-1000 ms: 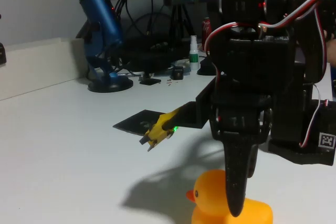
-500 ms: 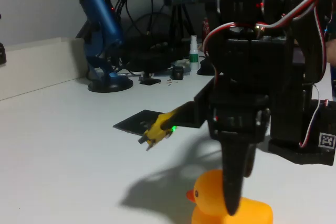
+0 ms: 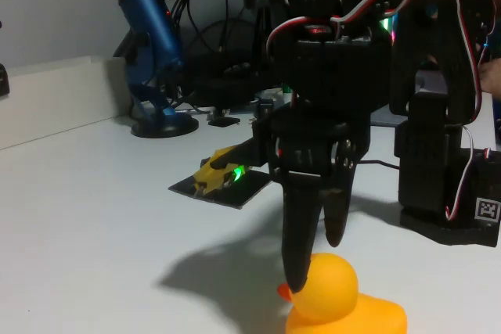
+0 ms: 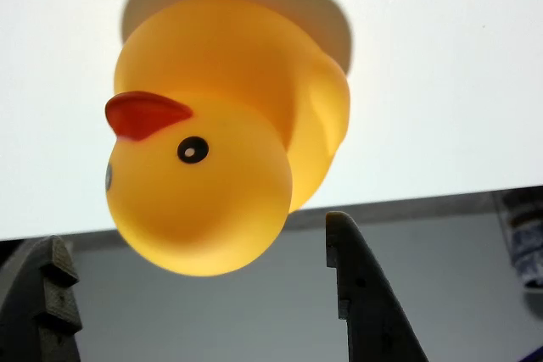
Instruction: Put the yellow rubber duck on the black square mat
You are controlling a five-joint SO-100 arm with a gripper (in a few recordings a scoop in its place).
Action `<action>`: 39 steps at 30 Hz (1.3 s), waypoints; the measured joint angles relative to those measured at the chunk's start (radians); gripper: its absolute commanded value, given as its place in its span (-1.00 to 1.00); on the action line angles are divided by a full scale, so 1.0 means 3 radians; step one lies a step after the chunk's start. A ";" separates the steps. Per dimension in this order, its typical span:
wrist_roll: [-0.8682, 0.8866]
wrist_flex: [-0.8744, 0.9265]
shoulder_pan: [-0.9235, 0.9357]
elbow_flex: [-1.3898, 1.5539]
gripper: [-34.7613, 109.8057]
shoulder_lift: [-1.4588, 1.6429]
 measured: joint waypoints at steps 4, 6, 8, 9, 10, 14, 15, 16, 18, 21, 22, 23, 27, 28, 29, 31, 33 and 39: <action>0.0000 -0.0015 0.0000 0.0000 -0.06 0.0000; 0.0000 -0.0015 0.0000 0.0000 -0.06 0.0000; 0.0000 -0.0015 0.0000 0.0000 -0.06 0.0000; 0.0000 -0.0015 0.0000 0.0000 -0.06 0.0000; 0.0000 -0.0015 0.0000 0.0000 -0.06 -0.0005; 0.0000 -0.0015 0.0000 0.0000 -0.06 -0.0164; 0.0000 -0.0015 0.0000 0.0000 -0.06 -0.0174; 0.0000 -0.0015 0.0000 0.0000 -0.06 -0.0174; 0.0000 -0.0015 0.0000 0.0000 -0.06 -0.0174; 0.0000 -0.0015 0.0010 0.0000 -0.06 -0.0174; 0.0000 -0.0015 0.0010 0.0000 -0.06 -0.0174; 0.0000 -0.0015 0.0010 0.0000 -0.06 -0.0174; 0.0000 -0.0015 0.0010 0.0000 -0.06 -0.0174; 0.0000 -0.0015 0.0010 0.0000 -0.06 -0.0174; 0.0000 -0.0015 0.0010 0.0000 -0.07 -0.0174; 0.0000 -0.0015 0.0010 0.0000 -0.11 -0.0174; 0.0000 -0.0005 0.0010 0.0000 -0.16 -0.0174; 0.0000 0.0000 0.0010 0.0000 -0.29 -0.0174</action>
